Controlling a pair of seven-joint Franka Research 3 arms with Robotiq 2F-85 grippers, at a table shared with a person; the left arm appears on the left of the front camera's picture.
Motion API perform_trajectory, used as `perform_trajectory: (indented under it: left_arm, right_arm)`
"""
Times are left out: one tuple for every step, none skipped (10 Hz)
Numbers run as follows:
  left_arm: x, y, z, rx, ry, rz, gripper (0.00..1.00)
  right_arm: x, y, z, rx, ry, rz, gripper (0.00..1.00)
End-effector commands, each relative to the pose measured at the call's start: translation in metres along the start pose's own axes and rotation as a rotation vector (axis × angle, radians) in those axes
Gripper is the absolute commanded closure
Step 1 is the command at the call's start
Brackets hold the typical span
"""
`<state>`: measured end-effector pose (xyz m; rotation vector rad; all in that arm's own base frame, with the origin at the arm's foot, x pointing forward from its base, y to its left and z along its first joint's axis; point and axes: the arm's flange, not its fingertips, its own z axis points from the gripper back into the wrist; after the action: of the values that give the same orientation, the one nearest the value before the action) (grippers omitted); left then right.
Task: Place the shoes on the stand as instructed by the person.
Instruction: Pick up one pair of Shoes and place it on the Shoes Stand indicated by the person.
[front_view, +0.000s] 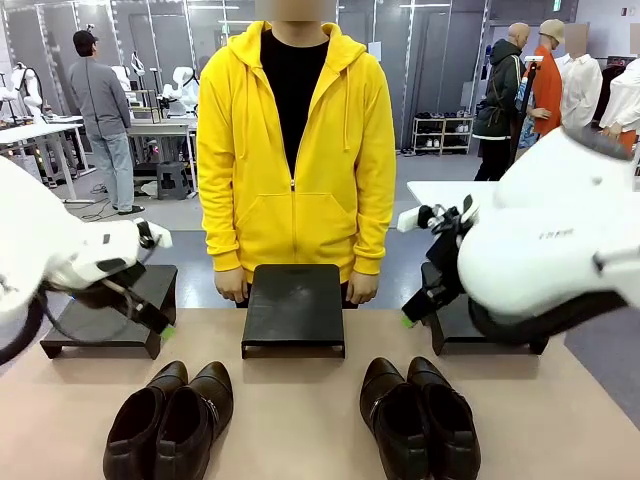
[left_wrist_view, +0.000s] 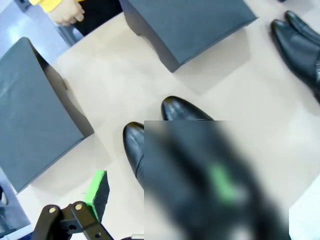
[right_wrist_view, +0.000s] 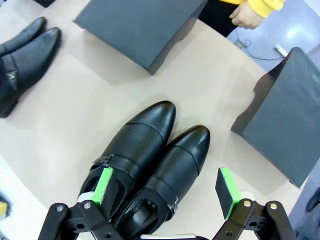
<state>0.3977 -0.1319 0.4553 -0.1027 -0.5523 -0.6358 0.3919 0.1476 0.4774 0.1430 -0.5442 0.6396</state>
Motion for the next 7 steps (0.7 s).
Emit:
perform_trajectory:
  left_arm:
    - [-0.001,0.021,0.041,-0.157,-0.004,-0.004,0.00]
    - [-0.007,0.042,0.059,-0.276,-0.023,0.024,0.00]
    - [-0.021,0.063,0.080,-0.386,-0.042,0.060,0.00]
    - [-0.041,0.086,0.104,-0.511,-0.098,0.119,0.00]
    - [-0.062,0.106,0.118,-0.583,-0.131,0.195,0.00]
    - [-0.083,0.122,0.128,-0.649,-0.167,0.252,0.00]
    - [-0.107,0.138,0.141,-0.713,-0.227,0.300,0.00]
  right_arm:
    - [-0.002,-0.025,0.027,0.158,0.056,-0.006,0.00]
    - [-0.007,-0.047,0.045,0.312,0.057,-0.056,0.00]
    - [-0.018,-0.077,0.063,0.436,0.039,-0.116,0.00]
    - [-0.037,-0.107,0.080,0.563,-0.001,-0.172,0.00]
    - [-0.056,-0.132,0.094,0.691,-0.068,-0.203,0.00]
    - [-0.079,-0.154,0.105,0.763,-0.136,-0.250,0.00]
    - [-0.106,-0.174,0.114,0.847,-0.199,-0.258,0.00]
